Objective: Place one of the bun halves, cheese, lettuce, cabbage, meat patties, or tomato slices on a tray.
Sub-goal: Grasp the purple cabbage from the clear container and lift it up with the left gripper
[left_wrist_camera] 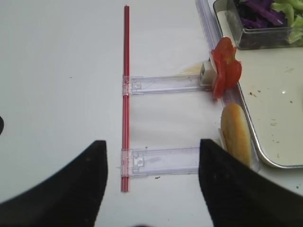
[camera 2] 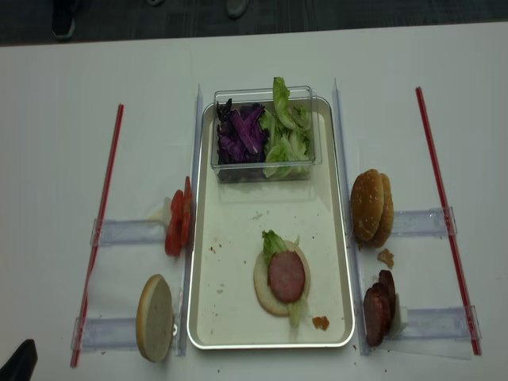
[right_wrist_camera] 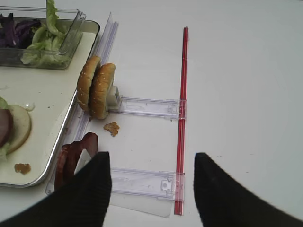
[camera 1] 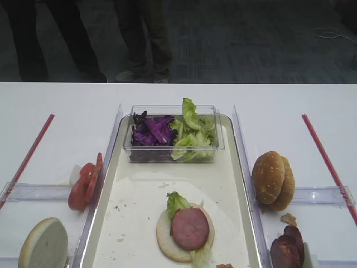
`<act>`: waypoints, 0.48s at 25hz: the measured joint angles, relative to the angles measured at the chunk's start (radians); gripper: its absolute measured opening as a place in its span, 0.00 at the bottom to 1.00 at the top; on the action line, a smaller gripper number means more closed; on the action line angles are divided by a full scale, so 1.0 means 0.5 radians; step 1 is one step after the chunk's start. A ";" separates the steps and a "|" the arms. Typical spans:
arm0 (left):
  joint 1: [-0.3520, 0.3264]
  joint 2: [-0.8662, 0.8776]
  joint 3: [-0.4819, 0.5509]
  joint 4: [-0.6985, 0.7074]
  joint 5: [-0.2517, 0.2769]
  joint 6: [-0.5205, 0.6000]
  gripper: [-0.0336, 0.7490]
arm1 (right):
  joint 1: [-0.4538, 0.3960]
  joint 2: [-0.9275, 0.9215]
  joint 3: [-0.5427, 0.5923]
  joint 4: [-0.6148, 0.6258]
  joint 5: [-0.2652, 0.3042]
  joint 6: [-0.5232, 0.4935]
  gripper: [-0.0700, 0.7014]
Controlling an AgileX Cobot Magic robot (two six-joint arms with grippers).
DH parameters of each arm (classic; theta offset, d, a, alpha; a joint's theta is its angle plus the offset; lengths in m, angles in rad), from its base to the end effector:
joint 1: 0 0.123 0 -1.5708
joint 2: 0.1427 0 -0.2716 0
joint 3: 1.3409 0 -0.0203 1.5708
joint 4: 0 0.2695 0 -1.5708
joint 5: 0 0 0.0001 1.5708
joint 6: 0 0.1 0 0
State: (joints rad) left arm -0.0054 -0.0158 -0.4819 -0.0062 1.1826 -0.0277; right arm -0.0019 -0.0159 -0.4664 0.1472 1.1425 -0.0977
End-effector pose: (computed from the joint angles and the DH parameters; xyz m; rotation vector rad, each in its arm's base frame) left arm 0.0267 -0.0007 0.2667 -0.0234 2.1685 -0.0266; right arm 0.0301 0.0133 0.2663 -0.1149 2.1333 0.1208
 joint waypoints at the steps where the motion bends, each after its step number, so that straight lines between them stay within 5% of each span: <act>1: 0.000 0.000 0.000 0.000 0.000 0.000 0.55 | 0.000 0.000 0.000 0.000 0.000 0.000 0.66; 12: 0.000 0.000 0.000 0.040 0.000 0.022 0.55 | 0.000 0.000 0.000 0.000 0.000 0.000 0.66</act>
State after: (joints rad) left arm -0.0054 -0.0158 -0.4819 0.0136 1.1826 -0.0169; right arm -0.0019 -0.0159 -0.4664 0.1472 1.1425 -0.0977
